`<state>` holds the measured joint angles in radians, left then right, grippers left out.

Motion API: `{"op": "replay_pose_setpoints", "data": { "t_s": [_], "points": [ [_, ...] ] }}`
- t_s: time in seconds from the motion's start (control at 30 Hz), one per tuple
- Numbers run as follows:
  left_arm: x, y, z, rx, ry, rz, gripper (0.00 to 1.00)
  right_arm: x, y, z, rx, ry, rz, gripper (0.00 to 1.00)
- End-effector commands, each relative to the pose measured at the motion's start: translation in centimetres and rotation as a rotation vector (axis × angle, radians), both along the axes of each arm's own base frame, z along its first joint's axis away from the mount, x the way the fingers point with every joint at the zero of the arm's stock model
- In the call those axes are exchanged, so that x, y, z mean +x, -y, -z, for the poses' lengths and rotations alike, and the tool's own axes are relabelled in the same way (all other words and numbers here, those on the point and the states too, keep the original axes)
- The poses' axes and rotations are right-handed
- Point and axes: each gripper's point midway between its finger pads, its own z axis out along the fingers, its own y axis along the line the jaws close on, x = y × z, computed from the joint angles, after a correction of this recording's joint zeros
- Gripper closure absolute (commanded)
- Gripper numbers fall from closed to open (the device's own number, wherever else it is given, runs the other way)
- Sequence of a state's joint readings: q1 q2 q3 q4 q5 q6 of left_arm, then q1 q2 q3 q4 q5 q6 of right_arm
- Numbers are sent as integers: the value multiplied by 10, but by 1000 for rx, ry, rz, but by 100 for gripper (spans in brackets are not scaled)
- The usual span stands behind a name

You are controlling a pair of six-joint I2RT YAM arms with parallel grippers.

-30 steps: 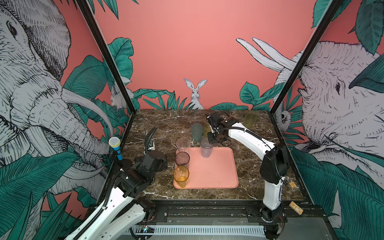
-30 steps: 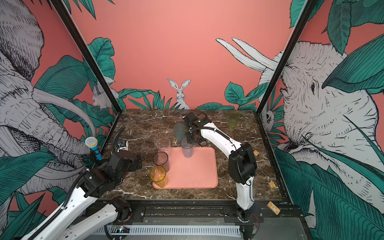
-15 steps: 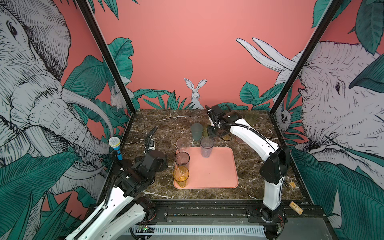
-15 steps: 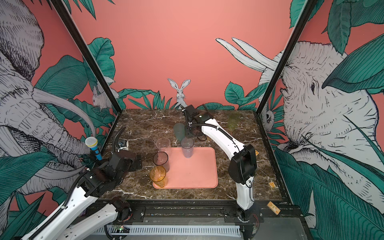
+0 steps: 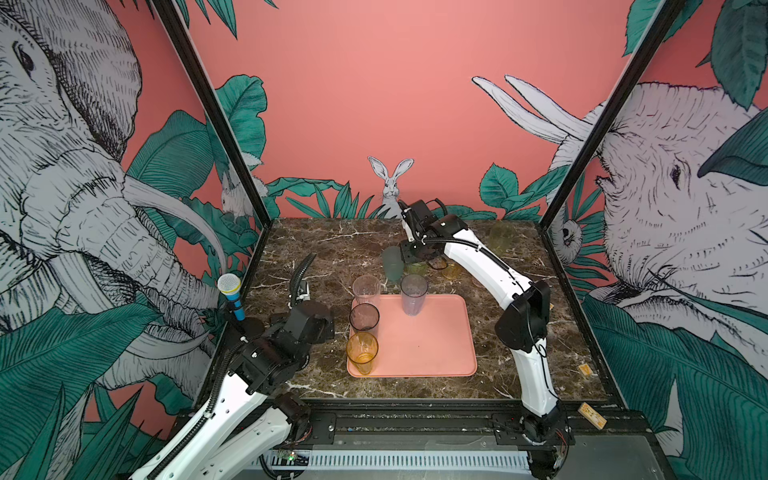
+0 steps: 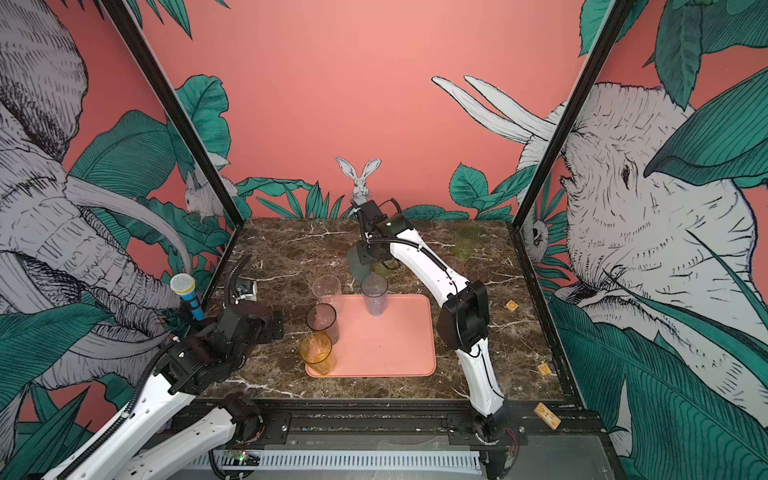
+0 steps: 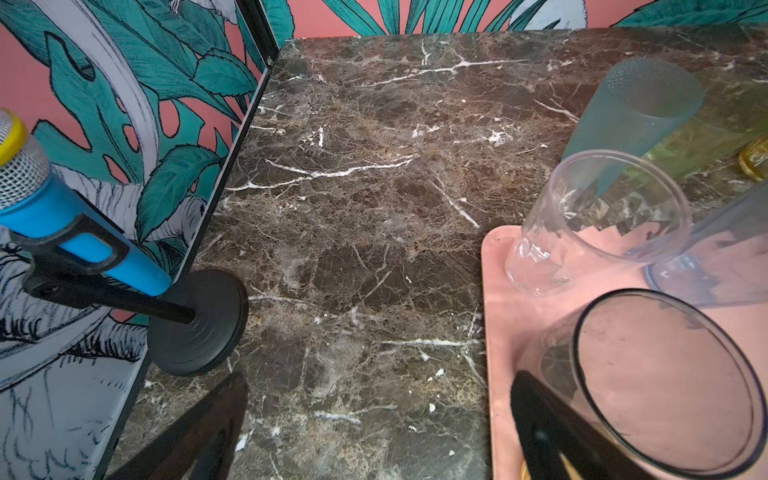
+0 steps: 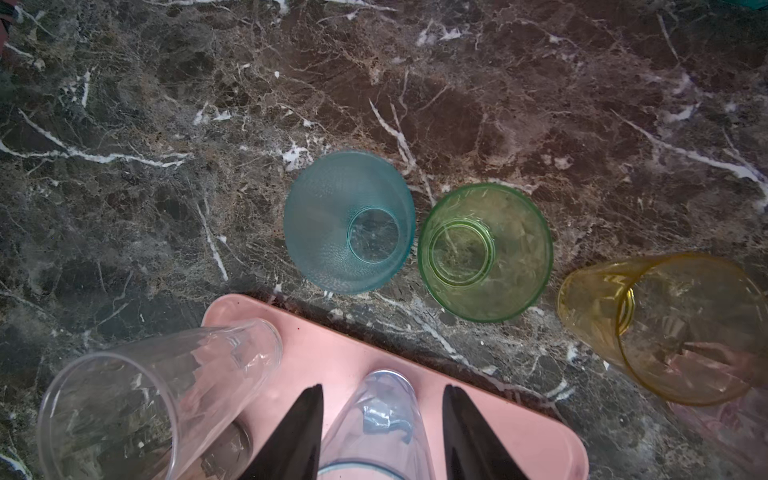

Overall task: Place the glasses into the tray
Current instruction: 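Move the right gripper back over the teal frosted cup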

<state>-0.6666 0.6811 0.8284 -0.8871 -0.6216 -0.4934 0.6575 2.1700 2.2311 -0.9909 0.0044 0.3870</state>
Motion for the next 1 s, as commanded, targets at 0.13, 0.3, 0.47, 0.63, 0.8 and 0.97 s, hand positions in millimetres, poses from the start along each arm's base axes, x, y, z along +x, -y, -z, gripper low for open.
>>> {"op": "replay_pose_setpoints", "data": {
  "t_s": [0.13, 0.3, 0.47, 0.63, 0.8, 0.97],
  "points": [
    [-4, -7, -6, 1, 13, -25, 1, 29, -6, 7, 5, 33, -4, 53],
    [-2, -6, -5, 6, 7, -24, 1, 43, -5, 13, 9, 27, 21, 55],
    [-1, -6, -5, 8, 4, -23, 1, 52, -8, 21, 22, 39, 33, 57],
    [0, -4, -5, 10, 1, -20, 1, 58, -14, 31, 37, 28, 38, 59],
    [0, -4, -4, 10, -1, -20, 1, 63, -16, 38, 40, 28, 50, 62],
    [-1, -5, -4, 18, -3, -22, 1, 68, -15, 45, 22, 30, 70, 64]
  ]
}}
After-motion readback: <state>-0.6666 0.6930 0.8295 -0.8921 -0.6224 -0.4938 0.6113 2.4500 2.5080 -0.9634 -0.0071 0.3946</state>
